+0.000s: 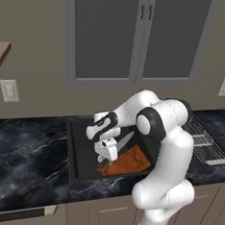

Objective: Move the cutting board and knife to the sink. Then move spray from the cabinet to the counter.

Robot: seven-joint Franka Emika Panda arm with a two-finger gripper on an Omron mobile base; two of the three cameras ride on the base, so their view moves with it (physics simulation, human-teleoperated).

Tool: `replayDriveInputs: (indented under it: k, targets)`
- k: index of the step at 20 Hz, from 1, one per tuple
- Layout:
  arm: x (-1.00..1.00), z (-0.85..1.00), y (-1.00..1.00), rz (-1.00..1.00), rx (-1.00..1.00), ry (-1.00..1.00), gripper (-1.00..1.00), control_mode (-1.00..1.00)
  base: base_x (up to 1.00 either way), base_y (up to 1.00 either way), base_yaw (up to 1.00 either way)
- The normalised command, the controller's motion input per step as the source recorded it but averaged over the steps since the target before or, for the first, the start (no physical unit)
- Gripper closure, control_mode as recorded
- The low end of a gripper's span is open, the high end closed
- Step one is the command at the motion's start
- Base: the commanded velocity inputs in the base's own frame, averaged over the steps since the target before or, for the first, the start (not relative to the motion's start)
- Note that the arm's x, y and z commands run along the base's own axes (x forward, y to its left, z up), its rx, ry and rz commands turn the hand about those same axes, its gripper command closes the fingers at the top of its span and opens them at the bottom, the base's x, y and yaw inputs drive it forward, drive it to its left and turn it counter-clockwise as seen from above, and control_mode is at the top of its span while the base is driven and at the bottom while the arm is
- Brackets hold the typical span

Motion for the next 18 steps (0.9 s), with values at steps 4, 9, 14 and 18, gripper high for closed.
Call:
replayDriveInputs:
  k: [4,9,14,18]
  targets:
    - [0.25,-0.33,0.0,-0.18,-0.04,0.0,1.0,-1.0,0.0,0.0,0.0]
    - [0.29,-0.43,0.0,-0.18,-0.03,0.0,1.0,-1.0,0.0,0.0,0.0]
    - [0.19,-0.56,-0.04,-0.19,-0.02,0.0,1.0,-1.0,0.0,0.0,0.0]
    - [0.04,-0.57,-0.15,-0.19,0.0,0.0,1.0,-1.0,0.0,0.0,0.0]
